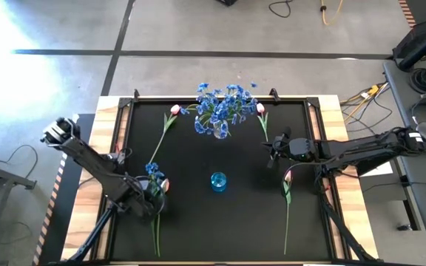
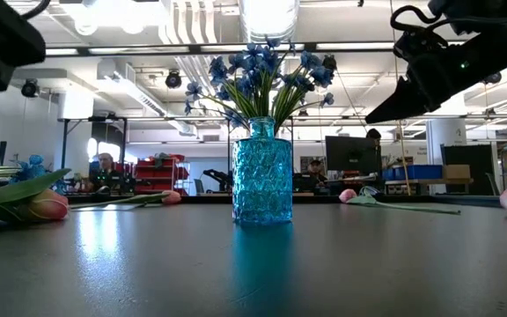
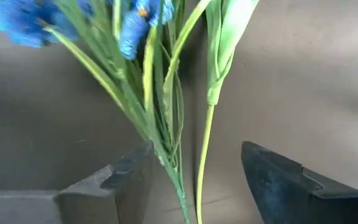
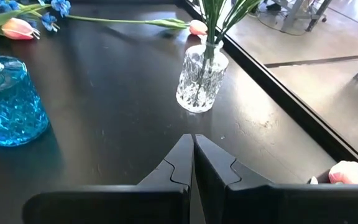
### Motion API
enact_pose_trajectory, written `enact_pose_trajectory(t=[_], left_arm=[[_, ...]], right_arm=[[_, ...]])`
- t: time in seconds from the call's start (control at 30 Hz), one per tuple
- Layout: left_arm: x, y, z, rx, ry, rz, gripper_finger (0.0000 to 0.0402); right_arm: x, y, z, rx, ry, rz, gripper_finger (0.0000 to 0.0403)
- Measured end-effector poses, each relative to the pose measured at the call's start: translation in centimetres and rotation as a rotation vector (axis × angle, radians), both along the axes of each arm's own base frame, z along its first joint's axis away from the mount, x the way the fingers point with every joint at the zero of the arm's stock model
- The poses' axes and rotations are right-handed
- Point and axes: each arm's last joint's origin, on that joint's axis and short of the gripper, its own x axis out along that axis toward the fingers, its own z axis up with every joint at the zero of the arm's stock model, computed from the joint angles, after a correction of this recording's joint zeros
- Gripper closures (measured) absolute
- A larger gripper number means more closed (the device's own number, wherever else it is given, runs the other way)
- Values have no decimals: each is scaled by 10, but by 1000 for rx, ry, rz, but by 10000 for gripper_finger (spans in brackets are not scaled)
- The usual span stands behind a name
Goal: Sort flowers into vase by color
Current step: Put the blue flowers into the transparent vase
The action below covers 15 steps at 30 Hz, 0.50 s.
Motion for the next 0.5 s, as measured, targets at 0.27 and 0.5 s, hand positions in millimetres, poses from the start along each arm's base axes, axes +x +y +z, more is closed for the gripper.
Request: enact_pose_trajectory(t=[0.27,0.5], left_arm=[[4,-9,-31,-80,46,-7,199],[7,-12,-28,-93,51,-22,212]], right_arm=[[0,0,0,-2,5,1,394],[0,0,0,-6,2,3,394]])
